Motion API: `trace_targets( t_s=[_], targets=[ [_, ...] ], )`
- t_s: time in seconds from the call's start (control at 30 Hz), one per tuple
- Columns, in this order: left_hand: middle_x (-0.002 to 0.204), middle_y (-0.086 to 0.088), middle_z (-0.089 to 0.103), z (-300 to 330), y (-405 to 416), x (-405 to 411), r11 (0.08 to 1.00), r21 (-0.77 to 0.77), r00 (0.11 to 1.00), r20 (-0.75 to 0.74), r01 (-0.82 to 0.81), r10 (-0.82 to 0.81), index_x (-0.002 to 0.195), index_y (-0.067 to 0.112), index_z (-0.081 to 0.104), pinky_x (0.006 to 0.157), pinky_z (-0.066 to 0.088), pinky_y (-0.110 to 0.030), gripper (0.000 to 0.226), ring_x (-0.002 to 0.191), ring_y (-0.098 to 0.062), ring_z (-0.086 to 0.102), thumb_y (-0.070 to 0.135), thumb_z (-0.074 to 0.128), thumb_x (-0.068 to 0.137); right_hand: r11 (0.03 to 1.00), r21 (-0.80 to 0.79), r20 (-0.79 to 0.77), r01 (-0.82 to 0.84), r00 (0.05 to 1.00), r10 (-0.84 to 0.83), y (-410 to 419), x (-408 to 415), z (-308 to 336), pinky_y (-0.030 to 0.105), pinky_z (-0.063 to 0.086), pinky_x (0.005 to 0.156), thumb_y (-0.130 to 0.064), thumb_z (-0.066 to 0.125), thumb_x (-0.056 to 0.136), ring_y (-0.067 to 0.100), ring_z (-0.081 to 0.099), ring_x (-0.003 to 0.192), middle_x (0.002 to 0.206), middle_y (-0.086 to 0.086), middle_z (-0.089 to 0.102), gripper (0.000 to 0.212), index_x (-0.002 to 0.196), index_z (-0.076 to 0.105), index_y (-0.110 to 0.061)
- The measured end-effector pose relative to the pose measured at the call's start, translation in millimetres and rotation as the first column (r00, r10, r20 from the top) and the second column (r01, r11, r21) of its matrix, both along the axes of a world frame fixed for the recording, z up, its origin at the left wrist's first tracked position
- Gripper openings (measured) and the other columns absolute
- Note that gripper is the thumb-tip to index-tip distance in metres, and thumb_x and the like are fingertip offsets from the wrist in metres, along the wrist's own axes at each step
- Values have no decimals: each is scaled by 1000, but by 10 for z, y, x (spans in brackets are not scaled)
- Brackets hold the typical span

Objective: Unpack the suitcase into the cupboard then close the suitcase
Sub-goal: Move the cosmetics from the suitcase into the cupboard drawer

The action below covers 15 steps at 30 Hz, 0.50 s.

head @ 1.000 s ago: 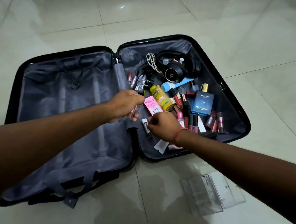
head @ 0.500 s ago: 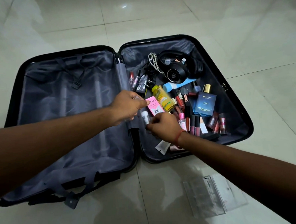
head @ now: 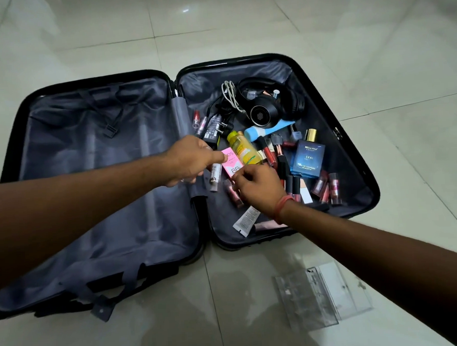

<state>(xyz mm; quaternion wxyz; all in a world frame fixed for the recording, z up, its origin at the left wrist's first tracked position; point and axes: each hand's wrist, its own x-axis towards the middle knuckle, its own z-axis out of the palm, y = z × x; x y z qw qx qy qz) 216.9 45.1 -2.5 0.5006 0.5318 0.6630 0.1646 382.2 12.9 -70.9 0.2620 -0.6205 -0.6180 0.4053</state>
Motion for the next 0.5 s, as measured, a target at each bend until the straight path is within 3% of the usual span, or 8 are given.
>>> trace_targets(
  t_s=[0.07, 0.13, 0.33, 0.5],
  targets=[
    [46, -6, 38, -34, -31, -39, 1000, 10, 999, 26, -27, 27, 76, 7, 54, 34, 21, -14, 22, 27, -11, 25, 24, 64, 87, 980, 88, 406, -177, 905, 128, 64, 26, -43, 29, 47, 66, -32, 52, 92, 22, 62, 76, 83, 5, 70, 24, 89, 68, -15],
    [46, -5, 40, -62, -64, -64, 999, 15, 998, 45, -37, 36, 82, 6, 59, 34, 22, -14, 16, 28, -10, 28, 22, 59, 86, 956, 66, 568, -286, 799, 199, 111, -29, -82, 32, 46, 68, -39, 49, 94, 31, 62, 87, 94, 12, 68, 31, 95, 65, -12],
    [38, 2, 36, -40, -107, -58, 997, 16, 992, 107, -71, 69, 90, 8, 61, 35, 21, -12, 12, 27, -6, 27, 16, 53, 89, 869, -65, 785, -490, 512, 347, 69, -313, -63, 37, 47, 75, -22, 58, 92, 38, 60, 102, 112, 19, 62, 27, 111, 61, -2],
    [47, -2, 36, -38, -128, -53, 997, 13, 989, 134, -72, 70, 90, 8, 59, 37, 23, -14, 11, 29, -7, 29, 18, 54, 88, 863, -146, 821, -484, 428, 379, 26, -458, -9, 42, 53, 81, -2, 49, 92, 38, 60, 106, 119, 22, 56, 29, 118, 60, -1]
  ],
)
